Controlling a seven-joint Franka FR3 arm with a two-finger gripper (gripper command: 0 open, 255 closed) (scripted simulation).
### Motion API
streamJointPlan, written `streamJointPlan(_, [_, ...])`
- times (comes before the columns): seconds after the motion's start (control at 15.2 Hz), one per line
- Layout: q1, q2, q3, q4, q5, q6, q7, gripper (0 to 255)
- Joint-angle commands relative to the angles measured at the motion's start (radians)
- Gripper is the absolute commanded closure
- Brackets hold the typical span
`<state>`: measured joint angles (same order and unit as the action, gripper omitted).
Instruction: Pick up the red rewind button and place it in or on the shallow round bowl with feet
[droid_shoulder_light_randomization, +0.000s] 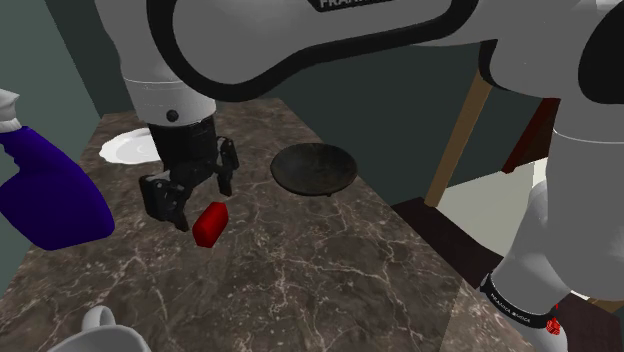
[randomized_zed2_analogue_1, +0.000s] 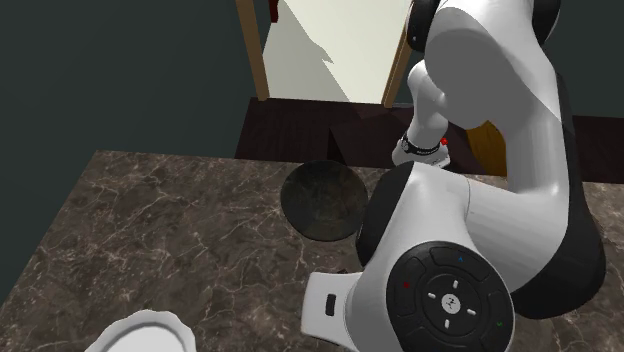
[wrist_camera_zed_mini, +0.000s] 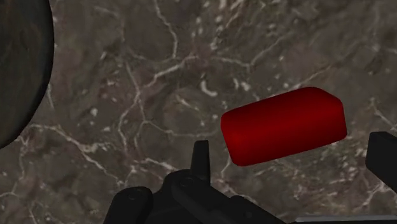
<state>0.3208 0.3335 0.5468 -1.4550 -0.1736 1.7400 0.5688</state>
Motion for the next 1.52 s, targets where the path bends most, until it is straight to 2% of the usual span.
streamJointPlan(0.0, [-0.002,0.003,-0.001,-0.023,-0.002,0.026,0.001,0])
streamJointPlan(0.2, [-0.006,0.005,-0.003,-0.069,-0.004,0.073,0.004,0])
streamJointPlan(0.73, [-0.006,0.005,-0.003,-0.069,-0.004,0.073,0.004,0])
streamJointPlan(0.79, [-0.006,0.005,-0.003,-0.069,-0.004,0.073,0.004,255])
streamJointPlan(1.45, [-0.005,0.004,-0.003,-0.056,-0.003,0.06,0.003,255])
